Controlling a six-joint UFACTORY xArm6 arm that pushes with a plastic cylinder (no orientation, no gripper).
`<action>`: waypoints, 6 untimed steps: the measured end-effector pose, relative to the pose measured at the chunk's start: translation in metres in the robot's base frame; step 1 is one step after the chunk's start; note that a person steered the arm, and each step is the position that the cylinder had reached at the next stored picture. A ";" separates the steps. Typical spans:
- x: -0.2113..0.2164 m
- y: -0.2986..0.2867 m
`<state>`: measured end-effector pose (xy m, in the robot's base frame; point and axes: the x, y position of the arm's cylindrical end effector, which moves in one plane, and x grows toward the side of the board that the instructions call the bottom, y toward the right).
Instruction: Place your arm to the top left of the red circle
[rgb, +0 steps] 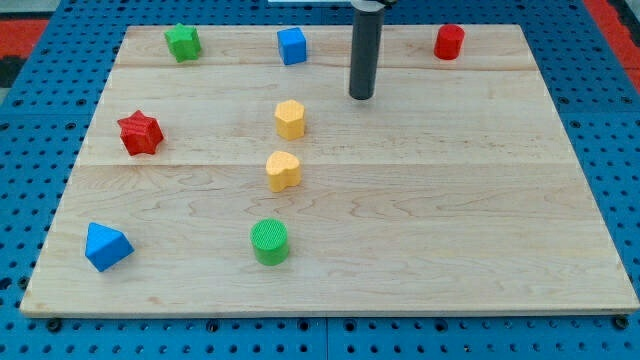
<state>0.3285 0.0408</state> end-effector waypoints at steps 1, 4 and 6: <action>-0.001 -0.005; -0.122 0.067; -0.116 0.155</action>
